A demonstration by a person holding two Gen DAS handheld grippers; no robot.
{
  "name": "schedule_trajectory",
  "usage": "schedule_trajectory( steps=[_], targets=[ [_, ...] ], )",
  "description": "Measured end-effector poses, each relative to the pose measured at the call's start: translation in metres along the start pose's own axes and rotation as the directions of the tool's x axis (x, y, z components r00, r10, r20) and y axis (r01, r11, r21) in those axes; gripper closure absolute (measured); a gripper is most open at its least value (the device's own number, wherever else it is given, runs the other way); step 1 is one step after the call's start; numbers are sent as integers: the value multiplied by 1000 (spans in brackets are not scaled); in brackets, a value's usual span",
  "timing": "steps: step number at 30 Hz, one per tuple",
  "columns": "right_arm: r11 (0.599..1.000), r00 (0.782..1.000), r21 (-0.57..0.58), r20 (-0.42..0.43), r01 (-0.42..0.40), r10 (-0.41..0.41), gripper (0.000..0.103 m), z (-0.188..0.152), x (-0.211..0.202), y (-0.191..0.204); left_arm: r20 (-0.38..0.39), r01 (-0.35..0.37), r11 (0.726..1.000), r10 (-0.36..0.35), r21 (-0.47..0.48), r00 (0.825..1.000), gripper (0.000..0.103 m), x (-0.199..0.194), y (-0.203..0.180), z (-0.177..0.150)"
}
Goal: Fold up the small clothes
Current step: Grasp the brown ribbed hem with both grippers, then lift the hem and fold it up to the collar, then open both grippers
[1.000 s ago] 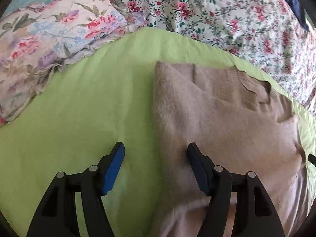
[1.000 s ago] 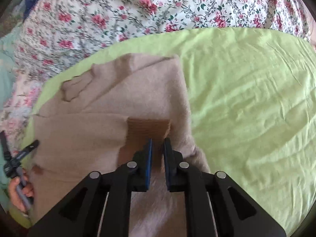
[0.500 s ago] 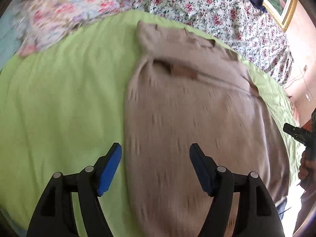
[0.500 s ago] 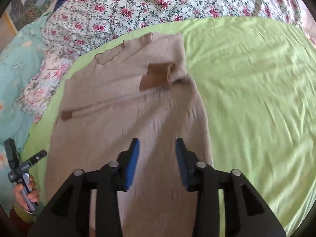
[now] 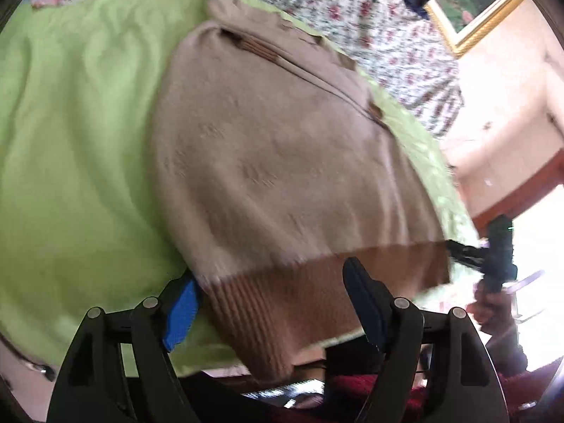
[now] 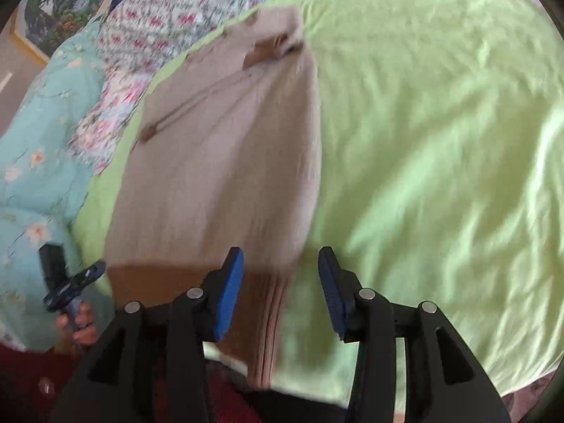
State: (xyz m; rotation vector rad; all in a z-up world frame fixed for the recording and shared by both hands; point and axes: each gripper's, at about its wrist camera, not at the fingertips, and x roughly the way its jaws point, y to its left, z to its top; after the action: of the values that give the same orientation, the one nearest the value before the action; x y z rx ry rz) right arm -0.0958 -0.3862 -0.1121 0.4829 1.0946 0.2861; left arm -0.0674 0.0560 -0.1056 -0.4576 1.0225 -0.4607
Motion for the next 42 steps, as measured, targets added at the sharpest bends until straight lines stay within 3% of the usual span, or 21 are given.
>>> schedule_trajectory(
  steps=[6,9,10,11,12,19,22,26,31,42],
  targets=[
    [993,993,-9,-5,-120,120,56,-2,24,12,-18,42,999,-42,0,999,37,6,1,6],
    [991,991,-8,6,-134,134,60,-1,28,14,-26,40,999,-40,3,999,69,5,5,8],
    [992,992,-14,6,-124,124,66,-3,26,14,-34,46,999,-46,-4,998,87,6,8,7],
    [994,994,-16,-2,-111,111,87,-5,26,11,-44,50,999,-51,-15,998,96,7,11,5],
    [995,995,-6,-15,-97,97,95,-7,25,7,-46,54,998,-55,-18,997,96,6,15,3],
    [989,988,9,57,-146,145,95,-16,-4,-2,49,77,997,-77,18,996,97,-23,1,4],
    [978,970,-8,124,-209,208,95,-5,-18,9,132,98,994,-104,46,986,97,-51,-9,18],
    [954,924,-24,243,-299,296,95,19,-47,18,237,104,990,-123,92,964,98,-80,-27,48],
    [951,886,-61,347,-305,306,95,74,-58,35,335,124,985,-159,122,929,97,-85,-35,107],
    [984,899,-43,403,-172,175,95,249,13,47,409,15,996,-48,84,911,97,-9,-21,268]
  ],
)
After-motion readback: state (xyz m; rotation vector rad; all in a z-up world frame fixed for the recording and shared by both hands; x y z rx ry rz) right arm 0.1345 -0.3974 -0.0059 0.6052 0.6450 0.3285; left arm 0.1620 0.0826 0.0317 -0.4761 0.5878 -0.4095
